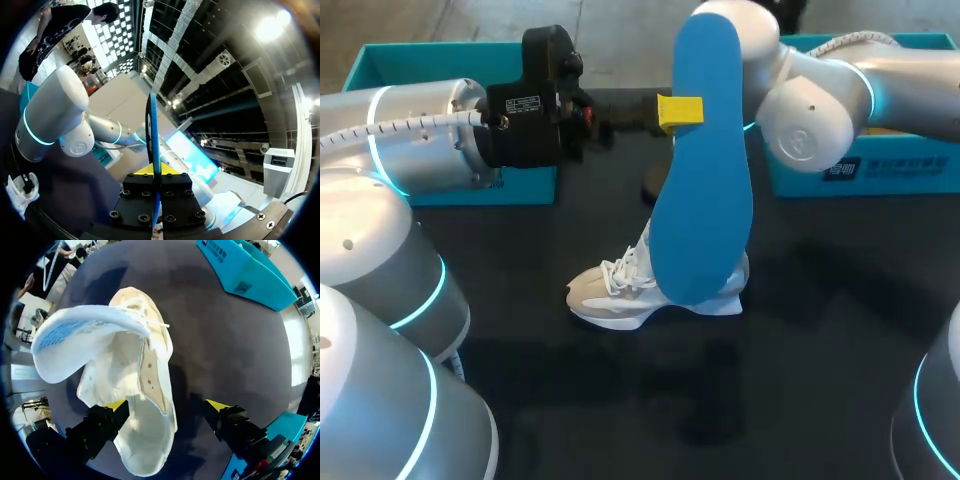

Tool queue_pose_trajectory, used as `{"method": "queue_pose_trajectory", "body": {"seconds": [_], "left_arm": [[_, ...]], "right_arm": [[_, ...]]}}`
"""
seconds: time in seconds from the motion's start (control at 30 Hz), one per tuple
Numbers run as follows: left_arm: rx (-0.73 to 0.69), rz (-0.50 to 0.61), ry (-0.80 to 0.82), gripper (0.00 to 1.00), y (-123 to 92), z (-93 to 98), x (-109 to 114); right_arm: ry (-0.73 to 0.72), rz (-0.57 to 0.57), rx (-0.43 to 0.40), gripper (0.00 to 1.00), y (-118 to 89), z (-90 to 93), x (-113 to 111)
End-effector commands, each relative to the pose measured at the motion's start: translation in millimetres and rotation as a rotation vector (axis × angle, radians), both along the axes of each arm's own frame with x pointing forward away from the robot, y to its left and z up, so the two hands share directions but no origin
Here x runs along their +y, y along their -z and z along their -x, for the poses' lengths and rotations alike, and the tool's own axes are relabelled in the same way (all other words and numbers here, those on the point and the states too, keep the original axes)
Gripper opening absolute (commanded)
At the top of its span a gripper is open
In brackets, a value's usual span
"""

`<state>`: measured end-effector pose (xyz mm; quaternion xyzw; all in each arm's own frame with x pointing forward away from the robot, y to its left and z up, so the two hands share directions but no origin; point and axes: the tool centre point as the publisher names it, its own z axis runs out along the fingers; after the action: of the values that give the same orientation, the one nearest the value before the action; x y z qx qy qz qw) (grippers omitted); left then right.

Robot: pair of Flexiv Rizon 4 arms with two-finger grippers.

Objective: Take the shoe out of the shoebox, open the shoe tongue, remove and reinsert the insole, then place the shoe into the shoebox

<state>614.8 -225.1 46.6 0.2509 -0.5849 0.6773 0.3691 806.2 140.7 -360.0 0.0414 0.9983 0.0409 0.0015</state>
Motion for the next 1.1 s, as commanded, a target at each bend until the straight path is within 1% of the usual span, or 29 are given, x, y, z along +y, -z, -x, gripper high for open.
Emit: {"method": "queue_pose_trajectory", "body": {"seconds": [0.03, 0.1, 0.13, 0.17, 0.23, 0.33, 0.47, 0.5, 0.57, 0.63, 0.67, 0.8, 0.93, 1.03, 1.1], "left_arm": [[0.000, 0.002, -0.003, 0.00, 1.0, 1.4, -0.2], [0.000, 0.002, -0.003, 0.00, 1.0, 1.4, -0.2], [0.000, 0.002, -0.003, 0.00, 1.0, 1.4, -0.2], [0.000, 0.002, -0.003, 0.00, 1.0, 1.4, -0.2], [0.000, 0.002, -0.003, 0.00, 1.0, 1.4, -0.2], [0.000, 0.002, -0.003, 0.00, 1.0, 1.4, -0.2], [0.000, 0.002, -0.003, 0.00, 1.0, 1.4, -0.2], [0.000, 0.002, -0.003, 0.00, 1.0, 1.4, -0.2], [0.000, 0.002, -0.003, 0.00, 1.0, 1.4, -0.2], [0.000, 0.002, -0.003, 0.00, 1.0, 1.4, -0.2], [0.000, 0.002, -0.003, 0.00, 1.0, 1.4, -0.2], [0.000, 0.002, -0.003, 0.00, 1.0, 1.4, -0.2], [0.000, 0.002, -0.003, 0.00, 1.0, 1.4, -0.2], [0.000, 0.002, -0.003, 0.00, 1.0, 1.4, -0.2], [0.000, 0.002, -0.003, 0.00, 1.0, 1.4, -0.2]], "right_arm": [[0.011, -0.007, -0.002, 1.00, 7.7, -1.2, 2.2], [0.022, -0.012, -0.005, 1.00, 8.6, -1.5, 2.6], [0.024, -0.013, -0.006, 0.93, 8.8, -1.9, 3.2], [0.025, -0.014, -0.007, 0.82, 8.9, -2.2, 4.4], [0.031, -0.017, -0.007, 0.67, 9.9, -2.2, 6.5], [0.038, -0.021, -0.003, 0.50, 11.4, -1.0, 9.1], [0.041, -0.016, 0.009, 0.36, 14.2, 0.9, 10.9], [0.043, -0.016, 0.011, 0.31, 14.4, 1.3, 11.1], [0.044, -0.014, 0.015, 0.25, 14.6, 2.7, 12.0], [0.046, -0.014, 0.023, 0.05, 14.8, 4.7, 13.2], [0.047, -0.015, 0.025, 0.00, 14.9, 6.0, 13.6], [0.047, -0.019, 0.036, 0.00, 12.0, 10.8, 15.0], [0.061, -0.017, 0.065, 0.00, 8.4, 12.7, 15.3], [0.110, -0.027, 0.105, 0.00, 1.6, 12.8, 14.0], [0.159, -0.034, 0.112, 0.00, -3.1, 12.9, 12.7]]}}
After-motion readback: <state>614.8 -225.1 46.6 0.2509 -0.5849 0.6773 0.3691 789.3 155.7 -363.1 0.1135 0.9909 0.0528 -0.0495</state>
